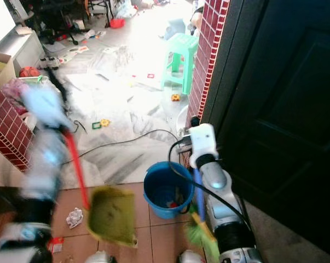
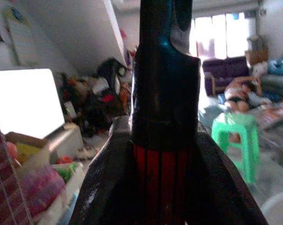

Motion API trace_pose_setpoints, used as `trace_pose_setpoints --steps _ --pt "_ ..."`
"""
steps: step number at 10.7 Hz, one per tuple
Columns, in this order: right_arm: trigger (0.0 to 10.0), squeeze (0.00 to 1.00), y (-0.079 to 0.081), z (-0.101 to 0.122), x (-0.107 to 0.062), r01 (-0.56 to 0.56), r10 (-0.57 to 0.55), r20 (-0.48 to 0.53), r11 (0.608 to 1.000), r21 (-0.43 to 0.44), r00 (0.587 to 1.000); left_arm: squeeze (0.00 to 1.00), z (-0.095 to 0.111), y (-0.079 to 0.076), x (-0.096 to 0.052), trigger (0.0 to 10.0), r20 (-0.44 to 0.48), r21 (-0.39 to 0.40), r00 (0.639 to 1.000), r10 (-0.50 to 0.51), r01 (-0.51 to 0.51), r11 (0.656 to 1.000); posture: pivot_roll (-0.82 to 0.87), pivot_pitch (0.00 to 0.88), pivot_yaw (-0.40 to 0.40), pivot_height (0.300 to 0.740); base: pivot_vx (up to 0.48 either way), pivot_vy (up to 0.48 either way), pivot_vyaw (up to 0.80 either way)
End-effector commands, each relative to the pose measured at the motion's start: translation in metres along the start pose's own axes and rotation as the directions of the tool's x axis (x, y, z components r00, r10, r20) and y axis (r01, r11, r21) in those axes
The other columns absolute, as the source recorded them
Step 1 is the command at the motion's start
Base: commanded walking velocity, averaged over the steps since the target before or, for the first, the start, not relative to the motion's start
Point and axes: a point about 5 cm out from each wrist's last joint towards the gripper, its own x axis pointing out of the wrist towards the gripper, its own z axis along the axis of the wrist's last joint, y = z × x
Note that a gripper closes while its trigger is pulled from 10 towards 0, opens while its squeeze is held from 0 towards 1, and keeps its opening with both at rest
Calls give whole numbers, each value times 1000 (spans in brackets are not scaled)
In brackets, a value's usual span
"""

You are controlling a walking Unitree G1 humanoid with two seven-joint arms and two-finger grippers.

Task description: Sweep floor

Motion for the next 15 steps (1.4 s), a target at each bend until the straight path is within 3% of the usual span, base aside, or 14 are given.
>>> trace_pose_setpoints --steps 1,3,5,8,10,12,15 --pt "10000 0 4 5 0 -73 72 5 997 30 997 0 -1 -5 -2 10000 17 28 1000 -3 3 1000 -77 0 14 740 0 0 0" --pt "10000 0 7 8 -5 -183 181 33 981 63 983 0 -30 -10 -15 10000 -89 71 996 22 -16 997 -85 0 23 740 0 0 0" --pt "10000 0 9 30 -2 -197 177 177 975 104 968 0 -50 -11 -27 10000 -156 67 987 35 -25 997 -87 0 24 740 0 0 0" --pt "10000 0 0 54 8 -127 86 279 983 133 956 0 -58 -18 -32 10000 -187 91 982 18 0 996 -88 0 13 740 0 0 0" --pt "10000 0 -4 61 12 -88 48 305 989 118 951 0 -58 -26 -32 10000 -182 58 983 -37 48 997 -94 0 12 740 0 0 0" --pt "10000 0 -2 57 10 -99 61 284 988 121 957 0 -60 -27 -32 10000 -203 31 979 -27 34 999 -96 0 9 740 0 0 0" --pt "10000 0 23 28 -11 -304 283 153 942 142 947 0 -54 -27 -38 10000 -214 -43 975 -54 45 998 -103 0 10 740 0 0 0"
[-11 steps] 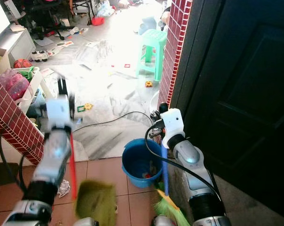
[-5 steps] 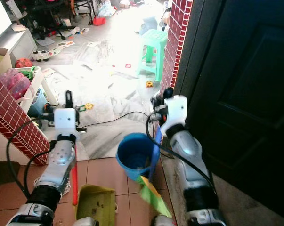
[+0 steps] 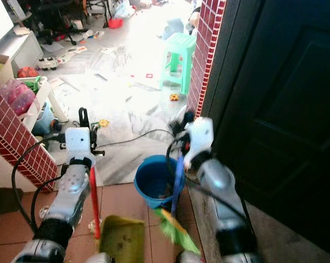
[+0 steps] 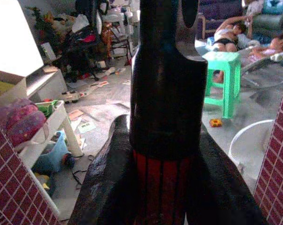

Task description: Sweep floor

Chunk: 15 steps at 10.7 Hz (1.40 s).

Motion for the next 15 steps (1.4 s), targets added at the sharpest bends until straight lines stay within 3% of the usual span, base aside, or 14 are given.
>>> trace_pose_setpoints --steps 1,5,8,15 --pt "10000 0 6 -1 0 -34 34 -10 999 28 999 0 12 3 3 10000 46 -5 999 0 0 1000 -103 0 11 740 0 0 0" --pt "10000 0 9 -8 1 -12 12 -46 1000 -7 999 0 17 8 -3 10000 38 -18 999 -9 10 1000 -89 0 4 740 0 450 0" --pt "10000 0 6 -7 2 33 -35 -37 999 -33 999 0 26 -3 -1 10000 51 -21 997 -62 63 998 -87 0 7 740 0 480 0" --pt "10000 0 7 -12 6 55 -58 -51 997 -52 997 0 35 -7 -1 10000 59 -17 995 -80 81 997 -77 0 16 740 0 480 0"
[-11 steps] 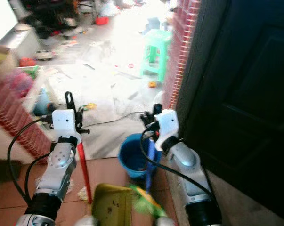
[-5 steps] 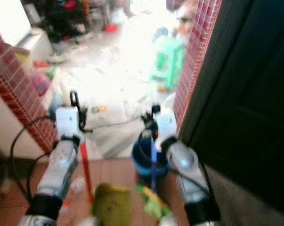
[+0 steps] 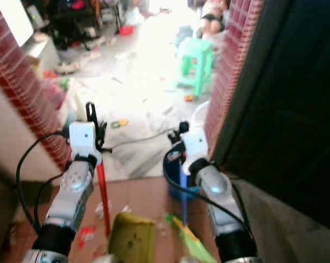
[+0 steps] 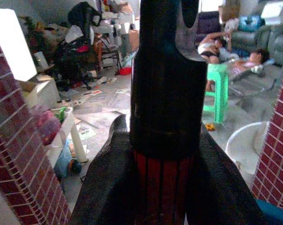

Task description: Sweep floor

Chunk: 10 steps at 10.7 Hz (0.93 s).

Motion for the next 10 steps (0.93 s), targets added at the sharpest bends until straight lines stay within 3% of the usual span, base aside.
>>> trace_pose_setpoints --steps 1,5,6,10 --pt "10000 0 9 5 6 -21 21 27 1000 8 999 0 12 9 4 10000 44 15 999 26 -27 1000 -75 0 16 740 0 480 0" --pt "10000 0 9 8 9 -14 15 35 999 -35 999 0 23 10 7 10000 86 20 996 37 -39 999 -74 0 15 740 0 480 0" --pt "10000 0 9 8 9 -13 15 36 999 -38 999 0 30 13 8 10000 127 60 991 41 -49 997 -73 0 15 740 0 0 0" --pt "10000 0 7 7 10 8 -6 32 998 -55 999 0 11 18 12 10000 72 123 997 27 -36 992 -77 0 16 740 0 0 0"
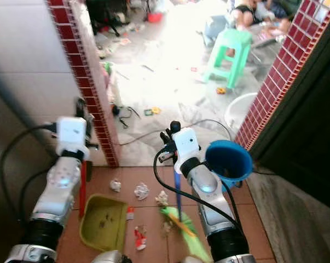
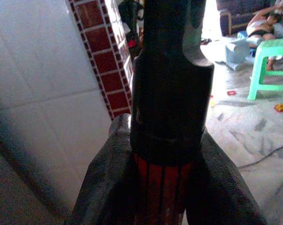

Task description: Sweep floor

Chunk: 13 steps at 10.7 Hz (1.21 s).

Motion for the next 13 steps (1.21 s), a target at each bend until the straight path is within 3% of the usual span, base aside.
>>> trace_pose_setpoints --steps 1,5,8,11,13 --pt "10000 0 -5 5 1 19 -18 21 1000 -23 1000 0 14 -5 7 10000 58 -26 998 -5 6 1000 -81 0 15 740 0 0 0" --pt "10000 0 -13 3 1 96 -96 2 994 -60 995 0 7 -17 14 10000 38 12 999 -37 36 999 -88 0 18 740 0 0 0" --pt "10000 0 -33 -2 4 287 -289 -58 957 -41 955 0 -12 -32 17 10000 -52 37 998 -39 41 999 -99 3 28 740 0 0 0" --pt "10000 0 -34 -6 8 377 -369 -109 924 69 923 0 -21 -52 18 10000 -132 25 989 -68 72 997 -105 7 33 740 0 0 0" --pt "10000 0 -33 -8 12 443 -417 -156 868 223 895 0 -33 -64 15 10000 -215 -98 975 -46 26 995 -108 6 38 740 0 0 0"
